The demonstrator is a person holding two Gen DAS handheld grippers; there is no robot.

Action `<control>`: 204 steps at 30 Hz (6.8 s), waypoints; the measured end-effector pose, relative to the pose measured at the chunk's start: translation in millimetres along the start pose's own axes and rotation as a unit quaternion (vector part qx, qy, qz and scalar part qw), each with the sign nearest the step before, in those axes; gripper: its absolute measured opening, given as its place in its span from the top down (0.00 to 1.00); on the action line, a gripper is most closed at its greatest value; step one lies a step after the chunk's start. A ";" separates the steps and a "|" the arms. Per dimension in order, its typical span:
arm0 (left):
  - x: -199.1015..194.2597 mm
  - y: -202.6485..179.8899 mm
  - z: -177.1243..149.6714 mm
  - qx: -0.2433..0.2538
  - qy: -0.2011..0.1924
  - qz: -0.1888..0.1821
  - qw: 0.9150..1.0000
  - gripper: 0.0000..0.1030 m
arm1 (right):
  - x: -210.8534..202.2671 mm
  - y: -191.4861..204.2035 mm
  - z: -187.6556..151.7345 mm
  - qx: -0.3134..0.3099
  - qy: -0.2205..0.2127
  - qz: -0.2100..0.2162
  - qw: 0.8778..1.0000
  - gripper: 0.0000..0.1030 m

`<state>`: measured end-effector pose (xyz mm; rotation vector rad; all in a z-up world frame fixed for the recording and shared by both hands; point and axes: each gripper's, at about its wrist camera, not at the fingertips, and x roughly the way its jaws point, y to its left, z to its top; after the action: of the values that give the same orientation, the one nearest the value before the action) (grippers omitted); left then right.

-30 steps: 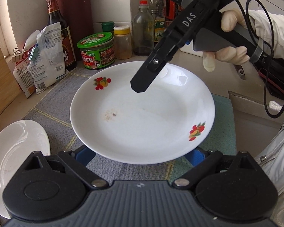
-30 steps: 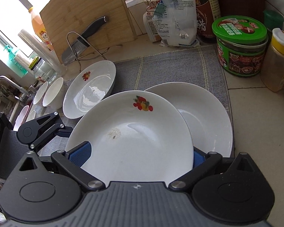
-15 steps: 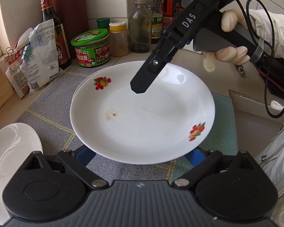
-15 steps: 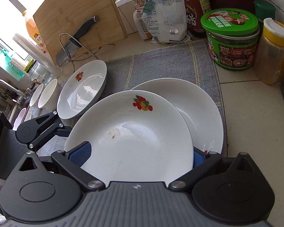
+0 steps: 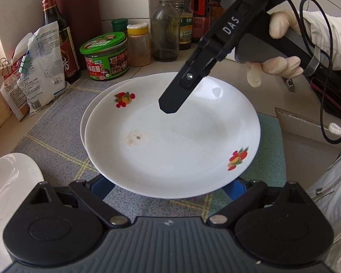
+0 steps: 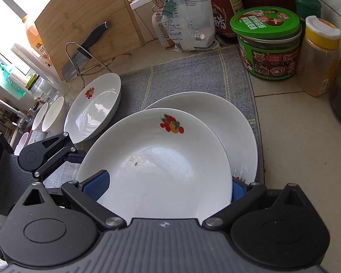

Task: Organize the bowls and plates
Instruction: 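Lower the fruit-print plate onto the stained plate with the right tool, then open the right tool and pull it away from the plate stack, then move the right tool to the fruit-print plate by the cutting board and grip its rim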

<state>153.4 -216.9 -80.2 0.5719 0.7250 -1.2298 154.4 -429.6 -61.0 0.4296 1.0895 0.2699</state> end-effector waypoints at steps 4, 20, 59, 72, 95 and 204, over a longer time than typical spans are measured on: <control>4.4 2.3 1.9 -0.002 0.004 -0.004 1.000 0.05 | -1.7 -3.1 -2.1 0.006 -0.001 -0.002 1.000 0.00; 17.6 12.6 9.7 0.014 0.036 0.027 0.999 0.05 | -7.4 -6.4 -8.8 0.021 -0.007 0.001 1.000 0.00; 25.3 13.4 17.8 0.074 0.084 0.029 0.993 0.05 | -23.2 -5.3 -21.3 0.047 -0.011 0.008 0.999 0.00; 22.6 11.0 20.0 0.058 0.077 0.031 0.995 0.05 | -22.3 -1.3 -20.3 0.038 0.006 -0.012 0.999 0.00; 16.7 7.1 17.6 -0.006 0.061 0.041 0.997 0.04 | -14.9 13.2 -18.4 -0.014 0.035 -0.063 0.997 0.00; -38.5 102.9 -104.6 -0.295 -0.043 0.278 0.913 0.00 | 199.1 158.1 112.2 -0.283 0.074 -0.067 0.954 0.00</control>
<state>227.5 -90.2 -118.4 0.1892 0.7453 -0.4612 342.7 -229.4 -101.7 -0.1801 1.1249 0.4809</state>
